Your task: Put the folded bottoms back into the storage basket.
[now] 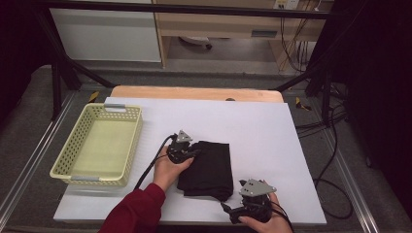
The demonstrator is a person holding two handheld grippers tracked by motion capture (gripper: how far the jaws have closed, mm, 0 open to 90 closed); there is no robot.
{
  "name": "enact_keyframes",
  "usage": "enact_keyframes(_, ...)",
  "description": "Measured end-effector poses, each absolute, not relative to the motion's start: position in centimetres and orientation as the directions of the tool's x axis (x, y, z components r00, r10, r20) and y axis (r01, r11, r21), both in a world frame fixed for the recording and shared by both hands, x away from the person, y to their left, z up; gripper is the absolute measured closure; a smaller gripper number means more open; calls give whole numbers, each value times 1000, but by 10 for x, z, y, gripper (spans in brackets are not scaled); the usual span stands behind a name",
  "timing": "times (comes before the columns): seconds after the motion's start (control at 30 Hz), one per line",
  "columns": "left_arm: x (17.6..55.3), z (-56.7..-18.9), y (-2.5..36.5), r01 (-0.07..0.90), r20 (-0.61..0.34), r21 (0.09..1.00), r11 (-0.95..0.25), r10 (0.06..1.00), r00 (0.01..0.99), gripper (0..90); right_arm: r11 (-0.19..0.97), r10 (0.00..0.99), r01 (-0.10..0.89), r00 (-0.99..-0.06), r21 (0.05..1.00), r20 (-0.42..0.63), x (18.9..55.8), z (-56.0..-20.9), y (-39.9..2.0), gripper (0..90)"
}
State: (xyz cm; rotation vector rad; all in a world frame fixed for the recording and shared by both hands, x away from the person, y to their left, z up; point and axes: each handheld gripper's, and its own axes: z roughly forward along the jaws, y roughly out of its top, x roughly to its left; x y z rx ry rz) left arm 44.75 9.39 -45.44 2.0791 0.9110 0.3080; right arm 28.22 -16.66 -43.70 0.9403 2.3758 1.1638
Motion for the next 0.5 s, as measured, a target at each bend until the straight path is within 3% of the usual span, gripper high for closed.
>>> enact_keyframes(0.5,450,-455,95,495,-107,773,-396,688,718,743,481,677,430,-736,764,-11,289,-442,-159,169)
